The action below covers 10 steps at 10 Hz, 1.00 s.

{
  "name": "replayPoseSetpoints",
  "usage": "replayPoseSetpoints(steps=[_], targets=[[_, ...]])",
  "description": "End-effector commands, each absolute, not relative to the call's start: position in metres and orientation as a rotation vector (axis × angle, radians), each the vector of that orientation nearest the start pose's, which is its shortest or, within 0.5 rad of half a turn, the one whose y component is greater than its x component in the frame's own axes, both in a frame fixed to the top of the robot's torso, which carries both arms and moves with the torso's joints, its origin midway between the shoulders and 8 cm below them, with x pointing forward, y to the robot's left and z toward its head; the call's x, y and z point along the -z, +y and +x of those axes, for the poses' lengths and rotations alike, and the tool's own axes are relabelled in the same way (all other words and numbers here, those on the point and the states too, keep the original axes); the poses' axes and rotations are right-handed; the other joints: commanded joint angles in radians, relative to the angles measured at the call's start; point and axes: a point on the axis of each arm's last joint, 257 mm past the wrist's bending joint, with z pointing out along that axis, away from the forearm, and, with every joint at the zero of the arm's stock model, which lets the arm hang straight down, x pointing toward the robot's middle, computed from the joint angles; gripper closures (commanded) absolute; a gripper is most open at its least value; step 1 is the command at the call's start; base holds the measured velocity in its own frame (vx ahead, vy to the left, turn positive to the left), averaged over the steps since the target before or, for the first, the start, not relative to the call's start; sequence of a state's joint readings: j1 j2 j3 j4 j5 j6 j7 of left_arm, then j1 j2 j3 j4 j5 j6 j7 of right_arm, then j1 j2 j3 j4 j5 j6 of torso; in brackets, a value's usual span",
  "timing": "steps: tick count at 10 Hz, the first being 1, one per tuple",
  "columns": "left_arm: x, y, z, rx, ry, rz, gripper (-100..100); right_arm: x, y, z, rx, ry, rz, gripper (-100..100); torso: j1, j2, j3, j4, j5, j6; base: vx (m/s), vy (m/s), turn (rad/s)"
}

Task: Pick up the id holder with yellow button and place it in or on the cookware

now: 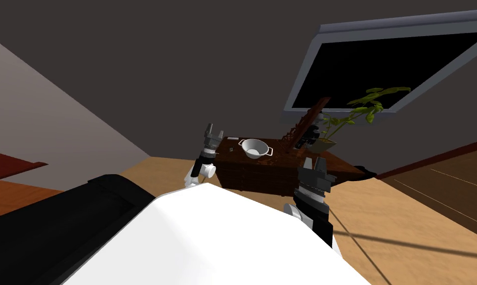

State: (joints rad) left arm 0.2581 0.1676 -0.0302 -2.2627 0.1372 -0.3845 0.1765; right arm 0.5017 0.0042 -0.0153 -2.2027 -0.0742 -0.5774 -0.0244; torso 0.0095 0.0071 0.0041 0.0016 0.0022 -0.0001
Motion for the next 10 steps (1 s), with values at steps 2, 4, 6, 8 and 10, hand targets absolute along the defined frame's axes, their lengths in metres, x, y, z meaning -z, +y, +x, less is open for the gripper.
replayPoseSetpoints(steps=[2, 4, 6, 8, 10], targets=[[-0.080, 0.231, 0.401, 1.706, 0.628, -0.616, -100, -0.005, -0.296, 0.342, -1.350, 0.550, 0.717, 0, -0.004, -0.001, -0.001, 0.000, -0.001, 0.000, -0.073, 0.077, 0.067], [-0.083, 0.225, 0.413, 1.723, 0.645, -0.618, -100, -0.005, -0.296, 0.342, -1.350, 0.550, 0.717, 0, -0.003, -0.002, -0.001, 0.000, -0.001, 0.000, -0.069, 0.092, 0.088], [-0.085, 0.220, 0.427, 1.738, 0.663, -0.628, -100, -0.005, -0.296, 0.342, -1.350, 0.549, 0.717, 0, -0.006, -0.003, -0.002, -0.001, -0.001, 0.000, -0.049, 0.053, 0.064], [-0.086, 0.216, 0.442, 1.751, 0.682, -0.643, -100, -0.005, -0.296, 0.342, -1.350, 0.549, 0.717, 0, -0.006, -0.004, -0.002, -0.001, -0.001, 0.000, -0.033, 0.055, 0.073], [-0.087, 0.212, 0.458, 1.763, 0.700, -0.661, -100, -0.005, -0.296, 0.342, -1.350, 0.549, 0.717, 0, -0.006, -0.004, -0.002, -0.001, -0.001, 0.000, -0.037, 0.060, 0.063]])
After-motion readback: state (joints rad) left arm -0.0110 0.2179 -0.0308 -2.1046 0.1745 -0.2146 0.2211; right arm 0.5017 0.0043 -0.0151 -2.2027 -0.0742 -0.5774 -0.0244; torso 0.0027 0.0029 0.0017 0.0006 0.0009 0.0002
